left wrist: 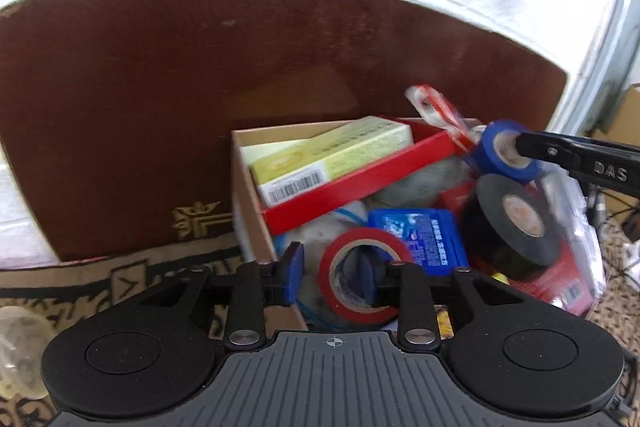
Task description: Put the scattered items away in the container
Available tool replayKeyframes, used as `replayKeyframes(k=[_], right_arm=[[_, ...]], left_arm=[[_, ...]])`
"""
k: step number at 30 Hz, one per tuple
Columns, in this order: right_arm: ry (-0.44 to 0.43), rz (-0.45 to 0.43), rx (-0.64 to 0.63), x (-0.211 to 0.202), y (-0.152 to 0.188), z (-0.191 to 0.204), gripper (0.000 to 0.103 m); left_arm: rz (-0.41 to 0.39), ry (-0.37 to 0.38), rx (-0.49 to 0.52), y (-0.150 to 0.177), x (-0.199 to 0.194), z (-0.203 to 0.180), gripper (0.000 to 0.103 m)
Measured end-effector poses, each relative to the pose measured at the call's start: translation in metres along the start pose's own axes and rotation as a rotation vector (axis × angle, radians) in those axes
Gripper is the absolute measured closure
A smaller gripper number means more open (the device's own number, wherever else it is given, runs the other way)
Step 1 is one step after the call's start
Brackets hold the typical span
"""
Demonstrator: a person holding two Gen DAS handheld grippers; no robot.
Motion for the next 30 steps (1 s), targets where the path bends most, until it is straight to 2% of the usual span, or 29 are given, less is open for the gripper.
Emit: replayKeyframes(k=[1, 2, 6, 8, 10, 11, 12, 14, 22, 27, 30], right_arm=[[0.001, -0.01, -0.002, -0.004, 0.0, 0.0, 0.048], [0.009, -0.019, -0.01, -0.007, -0.001, 0.0, 0.041], [0.036, -0.039, -0.04, -0.019, -0.001, 0.001, 0.039], [0.031, -0.044, -0.029, -0.025, 0.001, 0.0, 0.026], [0.034, -0.046, -0.023, -0.031, 0.004, -0.001, 0.016], [0.035, -0.05, -0.025, -0.036, 0.007, 0.0, 0.01], [0.035, -0.055, -0.029, -0.041, 0.01, 0.001, 0.008], [0.031, -0.063, -0.037, -0.053, 0.017, 0.002, 0.004], [-0.012, -0.051, -0.048, -0.118, 0.055, 0.001, 0.001], [-0.044, 0.003, -0.049, -0.152, 0.076, 0.0, 0.001], [-0.049, 0.034, -0.076, -0.171, 0.082, 0.004, 0.001]], left_arm=[[-0.008, 0.009, 0.001, 0.001, -0.002, 0.0, 0.051], [-0.012, 0.011, 0.001, 0.002, -0.003, 0.0, 0.05], [-0.025, 0.011, -0.008, 0.004, -0.008, -0.002, 0.045], [-0.038, 0.02, -0.007, 0.006, -0.013, -0.003, 0.039], [-0.054, 0.035, 0.003, 0.009, -0.021, -0.006, 0.024], [-0.066, 0.005, -0.001, 0.01, -0.025, -0.007, 0.002], [-0.098, -0.027, -0.011, 0.011, -0.031, -0.008, 0.0], [-0.16, -0.011, -0.016, 0.014, -0.046, -0.007, 0.0], [-0.273, -0.002, -0.026, 0.029, -0.106, -0.017, 0.0], [-0.229, 0.026, -0.048, 0.054, -0.134, -0.039, 0.0], [-0.195, -0.011, -0.043, 0.076, -0.144, -0.056, 0.0]])
Point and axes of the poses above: each gripper's, at about its wrist camera, not at the fingertips, and x roughly the way its jaws point, z to its left, y to its underside, the point moved 1 cm from there along x, roughly the way its jaws point, and after that the axes turned 12 degrees about -x, right-handed, at the moved point
